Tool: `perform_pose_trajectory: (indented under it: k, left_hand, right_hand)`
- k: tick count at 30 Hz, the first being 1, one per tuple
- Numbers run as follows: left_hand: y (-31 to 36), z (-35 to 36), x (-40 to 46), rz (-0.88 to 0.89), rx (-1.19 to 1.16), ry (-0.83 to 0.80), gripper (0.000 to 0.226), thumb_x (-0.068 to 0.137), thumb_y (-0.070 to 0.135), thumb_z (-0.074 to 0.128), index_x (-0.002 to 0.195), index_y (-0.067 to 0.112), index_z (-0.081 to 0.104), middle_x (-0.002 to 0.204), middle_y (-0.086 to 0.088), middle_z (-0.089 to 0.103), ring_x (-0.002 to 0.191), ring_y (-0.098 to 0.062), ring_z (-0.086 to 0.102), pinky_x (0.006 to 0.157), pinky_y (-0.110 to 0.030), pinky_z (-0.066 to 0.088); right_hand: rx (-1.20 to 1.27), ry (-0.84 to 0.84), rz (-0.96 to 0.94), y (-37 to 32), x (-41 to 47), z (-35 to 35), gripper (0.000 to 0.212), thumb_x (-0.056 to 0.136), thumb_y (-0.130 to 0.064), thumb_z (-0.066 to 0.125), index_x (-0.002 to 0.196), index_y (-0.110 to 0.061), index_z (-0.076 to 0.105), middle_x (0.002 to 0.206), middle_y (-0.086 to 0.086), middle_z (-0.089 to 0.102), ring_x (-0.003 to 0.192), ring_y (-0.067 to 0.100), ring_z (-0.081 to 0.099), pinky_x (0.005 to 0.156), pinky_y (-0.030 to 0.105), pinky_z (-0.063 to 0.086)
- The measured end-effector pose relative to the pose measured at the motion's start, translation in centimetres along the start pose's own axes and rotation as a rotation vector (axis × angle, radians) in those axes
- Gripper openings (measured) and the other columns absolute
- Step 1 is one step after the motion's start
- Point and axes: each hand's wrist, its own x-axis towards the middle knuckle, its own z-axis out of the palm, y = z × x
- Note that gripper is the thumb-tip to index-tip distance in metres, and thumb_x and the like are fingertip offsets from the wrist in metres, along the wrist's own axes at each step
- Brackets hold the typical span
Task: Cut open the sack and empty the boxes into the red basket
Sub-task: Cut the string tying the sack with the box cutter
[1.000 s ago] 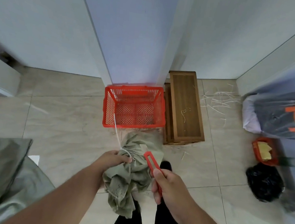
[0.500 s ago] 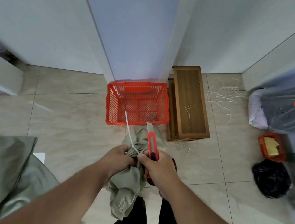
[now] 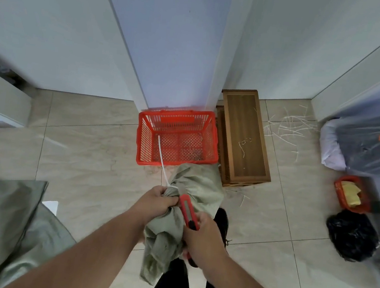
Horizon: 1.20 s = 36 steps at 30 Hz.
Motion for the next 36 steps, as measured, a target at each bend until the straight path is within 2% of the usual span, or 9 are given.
perform_pose_trajectory:
  k: [4, 8, 12, 15, 18, 20, 26, 30, 36]
  left_hand:
    - [-0.8, 0.1, -0.1, -0.016, -0.174, -0.031, 0.024, 0.097, 0.007, 0.067, 0.12, 0.004, 0.062, 0.106, -0.018, 0.078, 0.095, -0.031, 0.075, 0.09, -0.046, 0.061]
    - [-1.0, 0.7, -0.2, 0.0, -0.014, -0.099, 0.029, 0.092, 0.013, 0.075, 0.117, 0.004, 0.063, 0.089, -0.01, 0.078, 0.07, -0.016, 0.077, 0.059, -0.026, 0.058]
    - [-0.4, -0.2, 0.4, -0.017, 0.084, -0.223, 0.087, 0.058, 0.042, 0.095, 0.128, 0.002, 0.063, 0.104, -0.015, 0.079, 0.092, -0.026, 0.076, 0.097, -0.05, 0.058]
    - [0.3, -0.5, -0.3, 0.015, 0.452, -0.279, 0.083, 0.06, 0.046, 0.094, 0.129, 0.018, 0.056, 0.11, -0.003, 0.075, 0.098, -0.02, 0.073, 0.086, -0.041, 0.06]
    - [0.6, -0.4, -0.8, 0.262, 1.174, -0.048, 0.048, 0.085, 0.022, 0.063, 0.129, 0.027, 0.045, 0.109, 0.004, 0.061, 0.098, -0.019, 0.064, 0.075, -0.034, 0.054]
    - [0.6, 0.2, -1.2, 0.48, 1.369, 0.135, 0.052, 0.09, 0.008, 0.052, 0.137, 0.028, 0.041, 0.122, 0.002, 0.056, 0.11, -0.024, 0.06, 0.082, -0.039, 0.054]
    - [-0.8, 0.1, -0.2, 0.435, 0.905, 0.054, 0.06, 0.09, 0.015, 0.065, 0.143, 0.035, 0.047, 0.117, 0.01, 0.067, 0.1, -0.013, 0.066, 0.087, -0.032, 0.055]
    - [-1.0, -0.2, 0.9, 0.393, 0.816, -0.024, 0.04, 0.086, 0.026, 0.077, 0.122, 0.034, 0.06, 0.098, 0.013, 0.069, 0.086, -0.004, 0.065, 0.071, -0.021, 0.049]
    - [-0.9, 0.5, 1.4, 0.361, 0.564, 0.12, 0.01, 0.088, 0.021, 0.077, 0.091, 0.028, 0.07, 0.079, 0.006, 0.074, 0.071, -0.006, 0.066, 0.062, -0.02, 0.045]
  right_hand:
    - [0.014, 0.285, -0.094, -0.3, 1.5, -0.8, 0.029, 0.086, -0.041, 0.077, 0.089, -0.016, 0.062, 0.065, 0.004, 0.053, 0.054, 0.021, 0.05, 0.053, 0.038, 0.044]
    - [-0.129, 0.111, -0.191, -2.6, 2.2, -1.1, 0.017, 0.091, -0.035, 0.077, 0.095, -0.019, 0.074, 0.063, 0.0, 0.063, 0.053, 0.013, 0.058, 0.053, 0.03, 0.05]
    - [-0.285, 0.077, -0.23, -3.5, 3.3, -1.5, 0.026, 0.094, -0.035, 0.072, 0.084, -0.011, 0.07, 0.064, 0.007, 0.067, 0.055, 0.015, 0.061, 0.056, 0.035, 0.053]
    - [-0.379, 0.092, -0.225, -3.5, 4.0, -2.1, 0.029, 0.097, -0.036, 0.07, 0.077, -0.016, 0.062, 0.062, -0.001, 0.061, 0.055, 0.014, 0.059, 0.059, 0.037, 0.055]
    - [-0.379, 0.055, -0.203, -3.0, 4.2, -1.8, 0.029, 0.098, -0.034, 0.068, 0.083, -0.011, 0.061, 0.064, 0.001, 0.06, 0.057, 0.02, 0.062, 0.065, 0.051, 0.06]
    - [-0.411, 0.058, -0.201, -3.2, 4.2, -1.5, 0.024, 0.1, -0.033, 0.067, 0.089, -0.013, 0.063, 0.071, 0.001, 0.064, 0.064, 0.022, 0.068, 0.068, 0.05, 0.063]
    - [-0.66, 0.091, -0.279, -4.0, 5.0, -2.6, 0.031, 0.104, -0.033, 0.062, 0.08, -0.021, 0.047, 0.074, -0.005, 0.051, 0.062, 0.01, 0.045, 0.051, 0.021, 0.031]
    - [-0.724, 0.091, -0.298, -3.7, 5.2, -3.1, 0.031, 0.105, -0.033, 0.062, 0.079, -0.022, 0.046, 0.075, -0.004, 0.053, 0.062, 0.009, 0.046, 0.052, 0.024, 0.034]
    - [-0.554, 0.129, -0.273, -3.9, 4.3, -3.1, 0.024, 0.104, -0.04, 0.061, 0.094, -0.018, 0.06, 0.073, -0.005, 0.056, 0.058, 0.009, 0.05, 0.052, 0.024, 0.041]
